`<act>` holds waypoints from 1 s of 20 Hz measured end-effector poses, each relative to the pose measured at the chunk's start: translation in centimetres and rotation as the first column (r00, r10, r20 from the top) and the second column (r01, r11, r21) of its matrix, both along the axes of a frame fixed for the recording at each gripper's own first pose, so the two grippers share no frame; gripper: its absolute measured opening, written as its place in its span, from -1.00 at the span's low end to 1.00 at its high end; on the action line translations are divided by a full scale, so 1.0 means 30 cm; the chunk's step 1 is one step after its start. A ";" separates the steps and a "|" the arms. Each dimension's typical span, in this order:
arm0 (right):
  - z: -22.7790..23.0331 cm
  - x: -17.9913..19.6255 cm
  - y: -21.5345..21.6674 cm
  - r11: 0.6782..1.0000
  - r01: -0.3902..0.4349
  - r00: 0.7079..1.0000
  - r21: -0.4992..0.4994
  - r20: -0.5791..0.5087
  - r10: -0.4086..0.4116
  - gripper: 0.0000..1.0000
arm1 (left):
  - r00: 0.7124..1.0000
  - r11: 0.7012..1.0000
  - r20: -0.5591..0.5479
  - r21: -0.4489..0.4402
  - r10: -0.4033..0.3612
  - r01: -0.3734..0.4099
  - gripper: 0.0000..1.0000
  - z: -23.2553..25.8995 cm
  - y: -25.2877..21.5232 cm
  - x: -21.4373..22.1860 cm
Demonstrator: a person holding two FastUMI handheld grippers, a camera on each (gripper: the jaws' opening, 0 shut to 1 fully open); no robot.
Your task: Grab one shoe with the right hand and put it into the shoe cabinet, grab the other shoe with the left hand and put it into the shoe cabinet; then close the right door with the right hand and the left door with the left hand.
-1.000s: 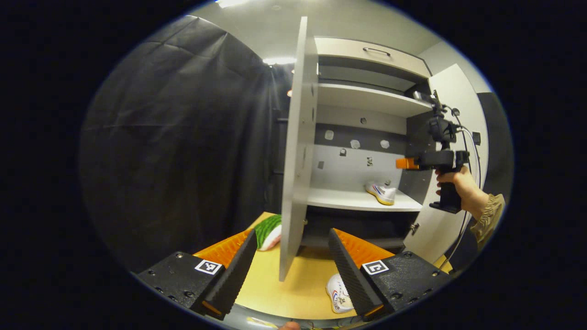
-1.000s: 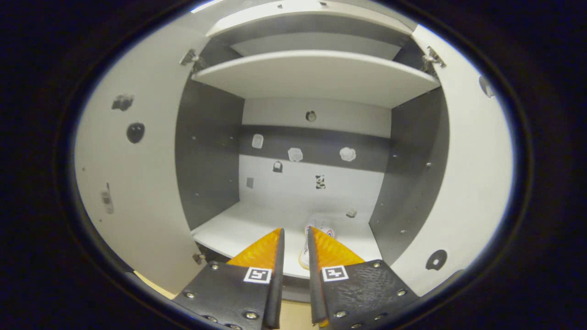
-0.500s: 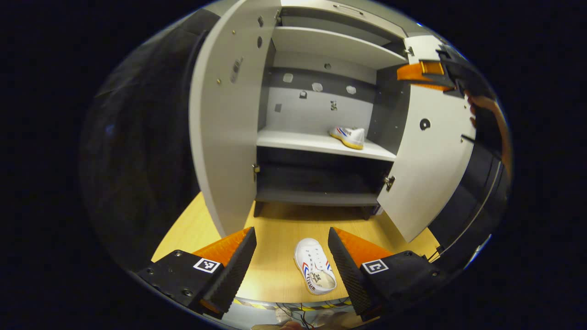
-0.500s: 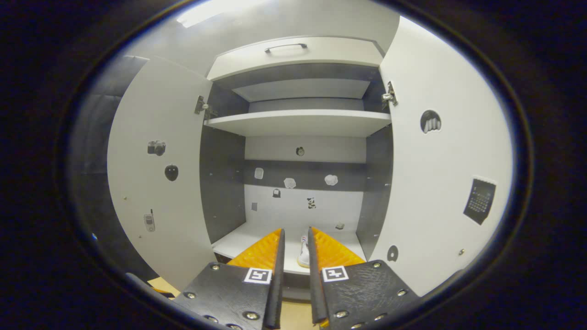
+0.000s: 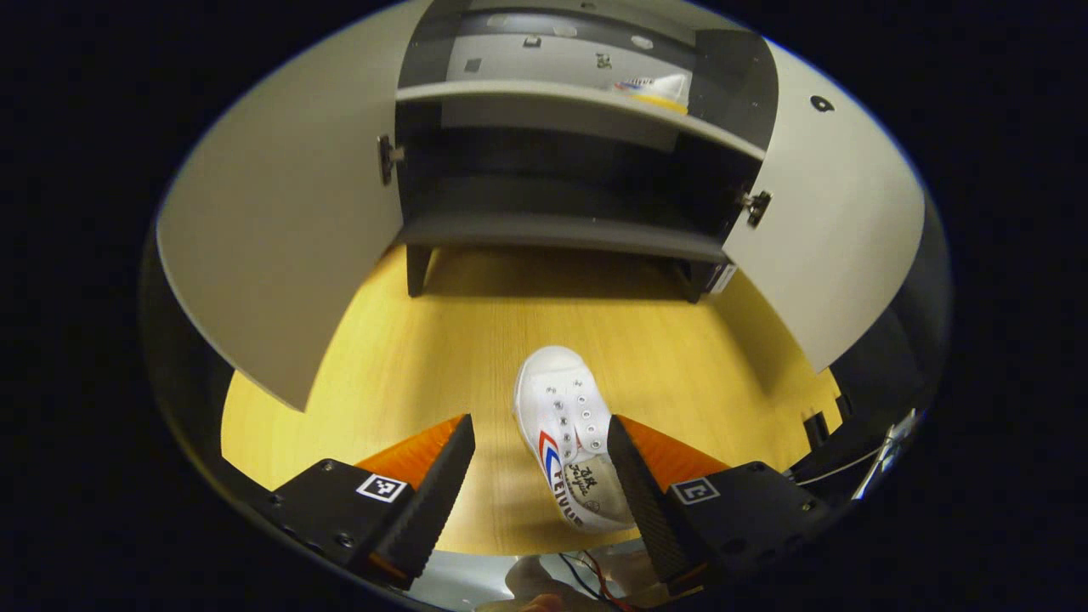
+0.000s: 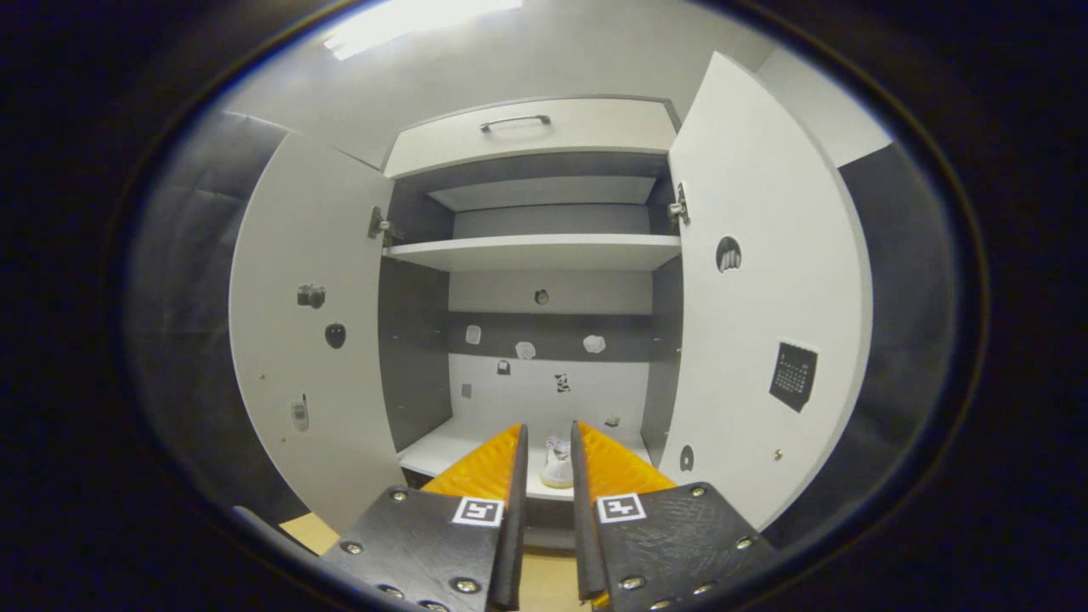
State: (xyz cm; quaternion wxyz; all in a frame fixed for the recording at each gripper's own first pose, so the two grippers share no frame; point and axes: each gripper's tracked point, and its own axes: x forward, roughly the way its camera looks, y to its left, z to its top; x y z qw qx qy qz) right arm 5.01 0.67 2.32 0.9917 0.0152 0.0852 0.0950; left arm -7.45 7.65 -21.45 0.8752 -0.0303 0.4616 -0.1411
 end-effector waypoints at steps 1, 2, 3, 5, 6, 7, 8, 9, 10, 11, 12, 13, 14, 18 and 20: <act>0.004 -0.005 -0.017 1.000 0.009 1.000 -0.006 0.003 -0.009 -0.48 | 1.000 1.000 -0.025 -0.003 0.002 -0.002 0.94 0.002 -0.001 0.015; 0.010 -0.011 -0.035 1.000 0.018 1.000 -0.012 0.008 -0.018 -0.48 | 0.999 1.000 -0.053 -0.002 0.004 -0.004 0.93 0.001 0.004 0.026; 0.015 -0.017 -0.047 1.000 0.025 1.000 -0.017 0.012 -0.025 -0.48 | 0.997 1.000 -0.075 -0.001 0.001 -0.002 0.94 -0.001 0.004 0.039; 0.023 -0.025 -0.066 0.999 0.032 0.999 -0.020 0.015 -0.031 -0.48 | 0.993 1.000 -0.115 0.009 0.000 0.001 0.93 -0.008 0.000 0.052; 0.025 -0.027 -0.074 0.999 0.034 0.999 -0.017 0.015 -0.033 -0.49 | 0.992 1.000 -0.128 0.017 0.002 0.000 0.92 -0.032 -0.004 0.055; 0.028 -0.029 -0.080 0.999 0.036 0.999 -0.015 0.017 -0.035 -0.49 | 0.991 1.000 -0.137 0.022 0.004 -0.001 0.92 -0.043 -0.005 0.058; 0.028 -0.026 -0.088 0.999 0.040 0.999 -0.016 0.017 -0.040 -0.49 | 0.989 1.000 -0.146 0.023 0.003 0.000 0.90 -0.058 -0.006 0.058; 0.024 -0.027 -0.094 0.999 0.044 0.999 -0.016 0.017 -0.043 -0.49 | 0.988 1.000 -0.154 0.029 0.005 0.000 0.89 -0.066 -0.001 0.059; 0.025 -0.028 -0.097 0.999 0.045 0.999 -0.015 0.016 -0.045 -0.48 | 0.986 0.999 -0.167 0.035 0.003 0.003 0.84 -0.097 0.002 0.051; 0.024 -0.028 -0.102 0.999 0.047 0.999 -0.014 0.016 -0.046 -0.49 | 0.982 0.999 -0.189 0.045 0.007 0.002 0.80 -0.123 0.003 0.037; 0.024 -0.027 -0.107 0.999 0.049 0.999 -0.016 0.016 -0.049 -0.49 | 0.978 0.999 -0.208 0.050 0.012 -0.002 0.69 -0.141 0.007 0.027; 0.020 -0.024 -0.111 0.999 0.050 0.999 -0.019 0.016 -0.050 -0.49 | 0.974 0.999 -0.225 0.040 0.017 -0.008 0.65 -0.142 0.005 0.016; 0.019 -0.023 -0.117 0.998 0.053 0.998 -0.023 0.014 -0.053 -0.49 | 0.975 1.000 -0.221 0.024 0.025 -0.020 0.57 -0.145 -0.002 0.024; 0.021 -0.018 -0.127 0.998 0.065 0.998 -0.021 0.018 -0.065 -0.49 | 0.962 0.999 -0.269 0.000 0.045 -0.047 0.04 -0.155 -0.022 0.018; 0.022 -0.017 -0.128 0.998 0.066 0.998 -0.021 0.021 -0.066 -0.49 | 0.950 0.997 -0.302 0.003 0.078 -0.081 -0.08 -0.146 -0.017 0.022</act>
